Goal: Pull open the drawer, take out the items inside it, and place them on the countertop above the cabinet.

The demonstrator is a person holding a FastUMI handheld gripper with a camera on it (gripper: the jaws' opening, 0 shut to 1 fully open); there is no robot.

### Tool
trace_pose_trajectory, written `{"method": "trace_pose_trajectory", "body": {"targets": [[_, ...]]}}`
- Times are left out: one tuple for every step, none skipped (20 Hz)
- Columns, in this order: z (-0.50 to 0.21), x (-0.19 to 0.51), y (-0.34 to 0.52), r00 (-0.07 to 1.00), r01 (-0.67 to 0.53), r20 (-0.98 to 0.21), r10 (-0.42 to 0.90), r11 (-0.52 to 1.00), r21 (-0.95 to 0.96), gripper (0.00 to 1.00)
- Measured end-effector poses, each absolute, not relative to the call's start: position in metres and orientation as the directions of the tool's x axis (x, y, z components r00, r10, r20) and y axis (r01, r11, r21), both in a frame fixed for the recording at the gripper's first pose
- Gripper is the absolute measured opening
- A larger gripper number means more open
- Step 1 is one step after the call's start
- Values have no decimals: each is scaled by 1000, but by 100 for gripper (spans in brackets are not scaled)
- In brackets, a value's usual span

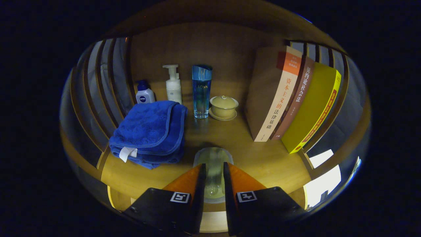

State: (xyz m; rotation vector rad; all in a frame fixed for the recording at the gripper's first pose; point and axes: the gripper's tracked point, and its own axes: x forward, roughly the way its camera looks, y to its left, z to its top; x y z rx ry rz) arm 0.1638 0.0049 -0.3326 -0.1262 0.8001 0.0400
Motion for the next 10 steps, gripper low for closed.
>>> {"method": "trace_pose_trajectory", "body": {"targets": [[-332, 160, 3, 709, -85, -705, -15, 991, -106, 49], [-327, 156, 6, 720, -89, -693, -4, 991, -98, 61], [-321, 150, 7, 728, -87, -686, 4, 992, -87, 73], [-315, 146, 9, 743, -81, -669, 9, 994, -76, 76], [-309, 140, 10, 756, -78, -654, 13, 995, -70, 78], [-304, 134, 10, 768, -75, -641, 17, 995, -65, 81], [-299, 126, 10, 779, -72, -627, 17, 995, -62, 84], [-294, 118, 11, 786, -77, -617, 29, 996, -51, 88], [-288, 111, 13, 802, -70, -597, 35, 997, -35, 91], [-283, 105, 15, 814, -62, -580, 40, 998, -18, 92]]}}
